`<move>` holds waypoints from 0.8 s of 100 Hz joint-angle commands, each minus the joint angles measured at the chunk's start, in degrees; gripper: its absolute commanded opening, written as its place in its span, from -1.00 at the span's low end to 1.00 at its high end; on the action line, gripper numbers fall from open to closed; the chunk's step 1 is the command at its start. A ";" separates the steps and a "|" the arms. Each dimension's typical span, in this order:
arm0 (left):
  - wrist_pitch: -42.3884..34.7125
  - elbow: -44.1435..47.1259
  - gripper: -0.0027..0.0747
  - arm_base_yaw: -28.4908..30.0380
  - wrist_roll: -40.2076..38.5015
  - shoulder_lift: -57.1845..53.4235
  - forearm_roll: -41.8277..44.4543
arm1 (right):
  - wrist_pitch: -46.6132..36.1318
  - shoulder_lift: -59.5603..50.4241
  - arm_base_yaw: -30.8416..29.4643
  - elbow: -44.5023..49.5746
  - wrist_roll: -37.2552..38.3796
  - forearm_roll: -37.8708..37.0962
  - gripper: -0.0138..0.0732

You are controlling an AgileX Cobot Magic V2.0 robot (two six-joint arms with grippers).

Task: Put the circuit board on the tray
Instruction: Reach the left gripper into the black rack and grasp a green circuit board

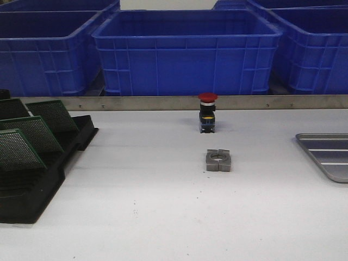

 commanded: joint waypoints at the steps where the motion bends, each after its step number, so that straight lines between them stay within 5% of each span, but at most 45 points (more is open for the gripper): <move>1: -4.65 1.61 -0.97 -0.07 -0.54 -1.85 0.10 | -4.15 -1.15 -0.26 0.08 -0.11 -0.84 -0.82; 80: -9.89 1.61 -0.97 -0.07 -0.54 -1.85 -0.01 | -4.15 -1.15 -0.26 0.08 -0.11 -0.84 -0.82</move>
